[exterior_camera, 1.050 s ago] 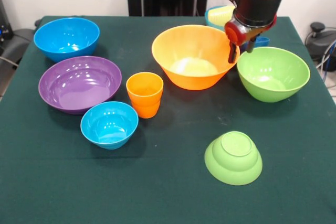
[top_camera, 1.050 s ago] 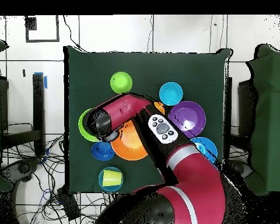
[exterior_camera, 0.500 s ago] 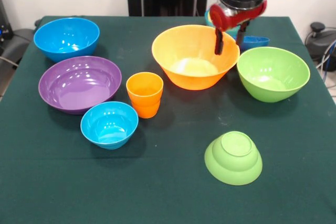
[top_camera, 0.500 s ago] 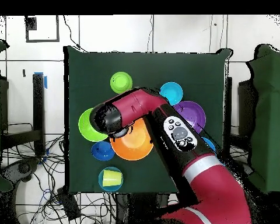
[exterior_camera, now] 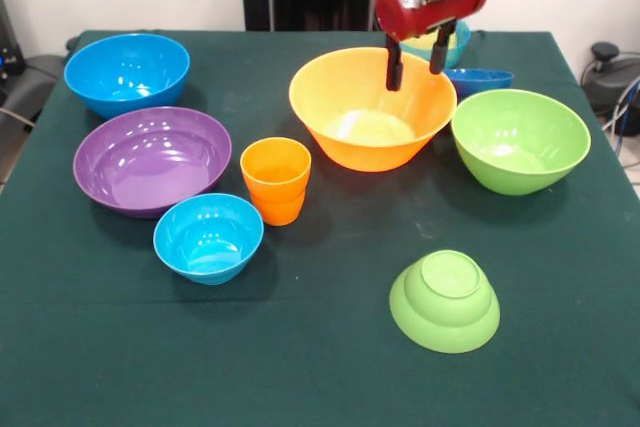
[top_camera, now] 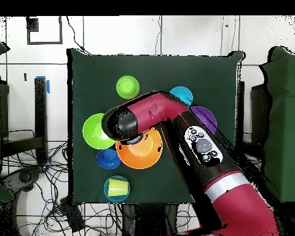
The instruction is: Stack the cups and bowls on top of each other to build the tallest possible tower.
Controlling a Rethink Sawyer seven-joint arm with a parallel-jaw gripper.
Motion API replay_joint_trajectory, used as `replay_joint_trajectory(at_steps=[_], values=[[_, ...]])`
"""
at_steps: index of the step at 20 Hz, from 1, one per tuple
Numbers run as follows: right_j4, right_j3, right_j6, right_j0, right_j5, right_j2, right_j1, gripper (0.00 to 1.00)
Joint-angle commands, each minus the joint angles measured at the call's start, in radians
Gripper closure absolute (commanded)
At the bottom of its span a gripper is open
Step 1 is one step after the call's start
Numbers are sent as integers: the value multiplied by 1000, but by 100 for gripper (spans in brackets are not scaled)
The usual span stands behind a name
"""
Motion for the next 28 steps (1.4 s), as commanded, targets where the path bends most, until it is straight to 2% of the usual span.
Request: replay_joint_trajectory(at_steps=[1, 7, 12, 16, 19, 23, 28], values=[[-81, -62, -308, 26, 62, 21, 146, 0], [-114, -71, -327, 20, 32, 29, 157, 0], [-123, -61, -312, 56, 39, 60, 128, 0], [-143, -69, -285, 80, 15, 53, 174, 0], [-130, -48, -245, 83, 33, 32, 190, 0], [-106, 17, -194, 71, 40, 14, 144, 0], [-108, 34, -167, 63, 20, 1, 144, 0]])
